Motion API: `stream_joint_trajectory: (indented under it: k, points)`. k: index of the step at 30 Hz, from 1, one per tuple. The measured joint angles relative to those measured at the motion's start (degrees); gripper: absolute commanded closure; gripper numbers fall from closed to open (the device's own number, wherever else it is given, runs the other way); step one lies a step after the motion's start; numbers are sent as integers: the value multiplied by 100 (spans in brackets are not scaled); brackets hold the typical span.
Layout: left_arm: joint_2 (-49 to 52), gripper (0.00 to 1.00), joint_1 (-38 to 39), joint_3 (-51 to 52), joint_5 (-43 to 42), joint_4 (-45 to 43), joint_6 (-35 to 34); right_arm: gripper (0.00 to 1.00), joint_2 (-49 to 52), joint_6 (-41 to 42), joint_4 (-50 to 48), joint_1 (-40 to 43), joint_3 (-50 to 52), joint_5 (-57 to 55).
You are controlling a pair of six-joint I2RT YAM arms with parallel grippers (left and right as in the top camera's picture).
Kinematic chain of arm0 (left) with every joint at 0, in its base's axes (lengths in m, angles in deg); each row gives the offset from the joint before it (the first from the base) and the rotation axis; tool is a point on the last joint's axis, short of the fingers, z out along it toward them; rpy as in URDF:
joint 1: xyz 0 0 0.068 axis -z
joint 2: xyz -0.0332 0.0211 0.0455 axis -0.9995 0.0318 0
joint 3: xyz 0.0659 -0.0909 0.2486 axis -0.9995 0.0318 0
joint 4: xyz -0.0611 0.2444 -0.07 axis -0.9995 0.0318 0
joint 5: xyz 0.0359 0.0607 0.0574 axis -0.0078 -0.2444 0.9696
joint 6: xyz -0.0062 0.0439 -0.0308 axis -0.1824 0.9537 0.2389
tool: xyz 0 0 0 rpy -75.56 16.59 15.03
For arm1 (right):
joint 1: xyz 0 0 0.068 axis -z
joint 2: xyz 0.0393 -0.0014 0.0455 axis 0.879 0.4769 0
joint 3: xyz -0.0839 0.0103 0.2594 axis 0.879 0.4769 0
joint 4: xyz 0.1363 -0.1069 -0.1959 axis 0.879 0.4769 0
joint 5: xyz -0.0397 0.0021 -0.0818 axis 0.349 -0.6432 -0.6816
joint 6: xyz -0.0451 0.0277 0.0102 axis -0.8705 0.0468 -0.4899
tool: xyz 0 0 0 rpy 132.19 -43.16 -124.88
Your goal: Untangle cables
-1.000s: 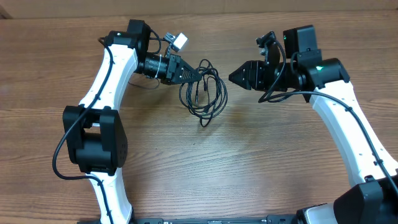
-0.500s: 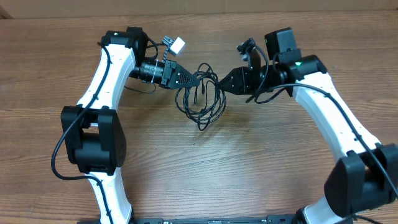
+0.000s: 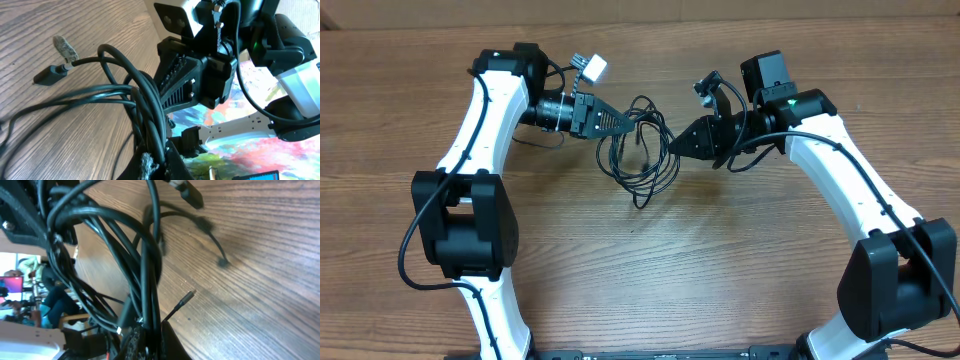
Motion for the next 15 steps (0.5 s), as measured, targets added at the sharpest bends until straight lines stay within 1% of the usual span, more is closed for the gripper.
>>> stream_joint_trajectory:
  k: [3, 7, 9, 15]
  points:
    - [0, 96, -35, 0, 94, -4, 4, 96, -15, -24, 63, 225, 0, 144]
    - [0, 96, -61, 0, 396, -9, -7, 96, -284, -22, 90, 741, 48, 409]
    - [0, 96, -70, 0, 573, -9, -35, 96, -734, -24, 105, 1010, 70, 638]
    - [0, 96, -57, 0, 728, -24, -227, 96, -1912, 125, 103, 1338, 70, 1045]
